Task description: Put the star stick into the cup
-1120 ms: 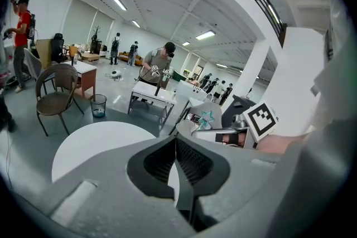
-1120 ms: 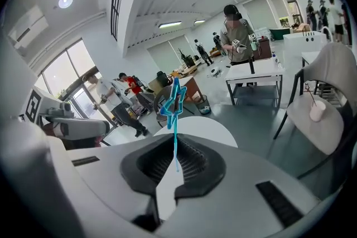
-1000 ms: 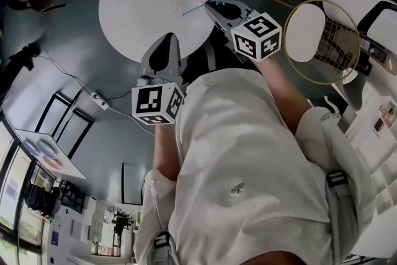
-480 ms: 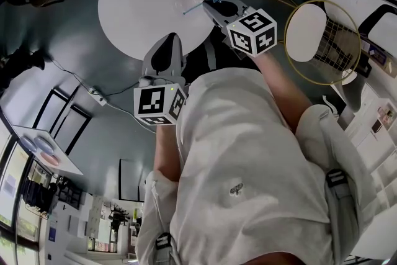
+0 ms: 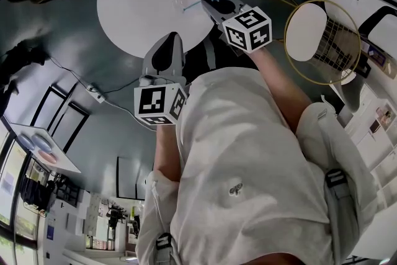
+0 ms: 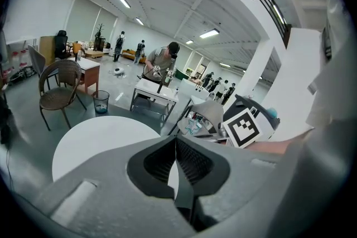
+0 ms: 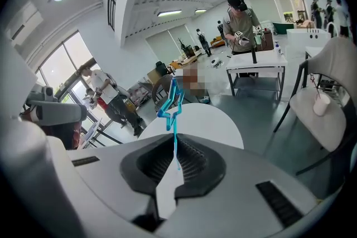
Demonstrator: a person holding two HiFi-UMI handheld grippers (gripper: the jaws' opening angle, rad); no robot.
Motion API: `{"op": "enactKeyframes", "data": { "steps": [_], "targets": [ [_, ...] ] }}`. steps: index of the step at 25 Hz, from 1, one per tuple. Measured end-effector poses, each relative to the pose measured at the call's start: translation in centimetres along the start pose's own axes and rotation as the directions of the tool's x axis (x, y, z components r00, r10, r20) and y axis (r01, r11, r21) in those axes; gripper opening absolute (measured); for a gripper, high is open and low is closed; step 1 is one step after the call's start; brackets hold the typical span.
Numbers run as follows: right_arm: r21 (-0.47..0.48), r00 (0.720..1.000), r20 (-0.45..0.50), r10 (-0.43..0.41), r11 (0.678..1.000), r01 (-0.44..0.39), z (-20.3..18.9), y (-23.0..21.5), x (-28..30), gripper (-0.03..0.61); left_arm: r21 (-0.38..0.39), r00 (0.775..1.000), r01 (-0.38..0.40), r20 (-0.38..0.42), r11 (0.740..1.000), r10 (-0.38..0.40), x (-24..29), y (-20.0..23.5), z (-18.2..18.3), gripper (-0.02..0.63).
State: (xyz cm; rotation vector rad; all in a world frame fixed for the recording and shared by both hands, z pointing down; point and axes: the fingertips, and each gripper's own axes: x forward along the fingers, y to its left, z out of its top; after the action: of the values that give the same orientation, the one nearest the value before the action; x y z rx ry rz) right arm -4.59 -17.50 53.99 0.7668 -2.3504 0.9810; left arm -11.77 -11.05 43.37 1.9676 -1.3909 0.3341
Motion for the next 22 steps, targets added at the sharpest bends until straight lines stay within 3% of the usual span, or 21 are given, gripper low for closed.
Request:
{"op": "enactKeyframes", "data": {
  "steps": [22],
  "targets": [
    [-0.022,0.998,-0.011,-0.066,0.998,0.066,-2.0,-1.1,2.3,0.024,0.009,1.000,-0.005,-0.008,1.000,0.005,0.0,0.2,-0.3,0.012]
  ]
}}
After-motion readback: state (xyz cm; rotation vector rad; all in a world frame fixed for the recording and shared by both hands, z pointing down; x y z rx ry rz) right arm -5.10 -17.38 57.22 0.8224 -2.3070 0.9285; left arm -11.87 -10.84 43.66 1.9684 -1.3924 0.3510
